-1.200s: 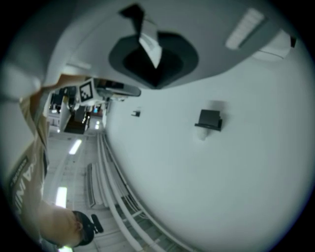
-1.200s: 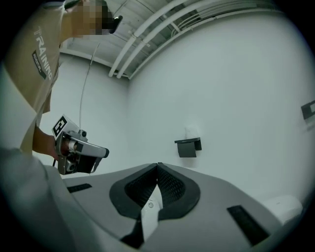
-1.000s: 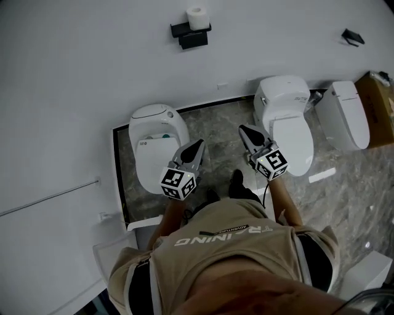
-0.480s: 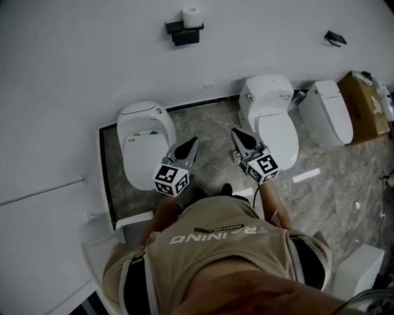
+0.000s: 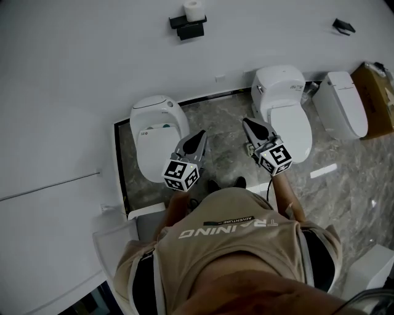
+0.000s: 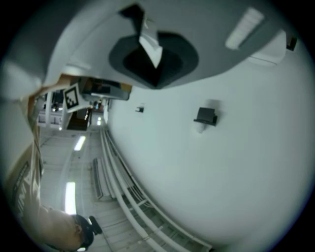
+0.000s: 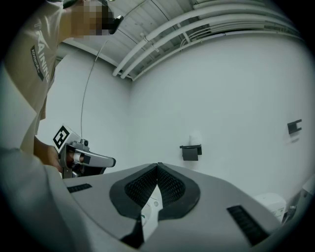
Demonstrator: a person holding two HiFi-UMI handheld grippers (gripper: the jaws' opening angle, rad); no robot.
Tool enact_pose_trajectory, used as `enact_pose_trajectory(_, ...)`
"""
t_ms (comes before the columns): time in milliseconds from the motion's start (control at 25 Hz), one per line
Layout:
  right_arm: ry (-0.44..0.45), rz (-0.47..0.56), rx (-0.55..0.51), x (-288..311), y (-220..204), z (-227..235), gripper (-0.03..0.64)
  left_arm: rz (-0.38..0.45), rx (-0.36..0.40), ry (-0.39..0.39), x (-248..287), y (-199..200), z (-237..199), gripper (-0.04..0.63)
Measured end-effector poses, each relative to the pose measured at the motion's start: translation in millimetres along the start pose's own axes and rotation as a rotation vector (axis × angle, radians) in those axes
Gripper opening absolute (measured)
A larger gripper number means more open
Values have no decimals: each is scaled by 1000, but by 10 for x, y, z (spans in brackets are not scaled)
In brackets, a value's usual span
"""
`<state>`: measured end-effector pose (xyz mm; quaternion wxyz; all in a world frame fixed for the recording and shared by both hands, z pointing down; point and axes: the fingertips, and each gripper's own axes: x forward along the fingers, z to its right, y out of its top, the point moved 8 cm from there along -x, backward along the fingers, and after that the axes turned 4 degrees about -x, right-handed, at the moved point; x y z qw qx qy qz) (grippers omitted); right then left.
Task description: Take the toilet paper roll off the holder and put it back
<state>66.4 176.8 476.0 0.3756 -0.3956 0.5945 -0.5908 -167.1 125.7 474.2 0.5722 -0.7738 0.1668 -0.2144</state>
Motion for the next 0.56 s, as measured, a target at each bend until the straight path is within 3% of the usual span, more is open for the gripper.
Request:
enact_pose_trajectory(200,31,-12,-34,-15,31,16,14,-5,-33,28,-7,-66,64,0)
enact_pose_trajectory(560,1,20,7,-19,75,197,14,19,8,26,39,22,159,0)
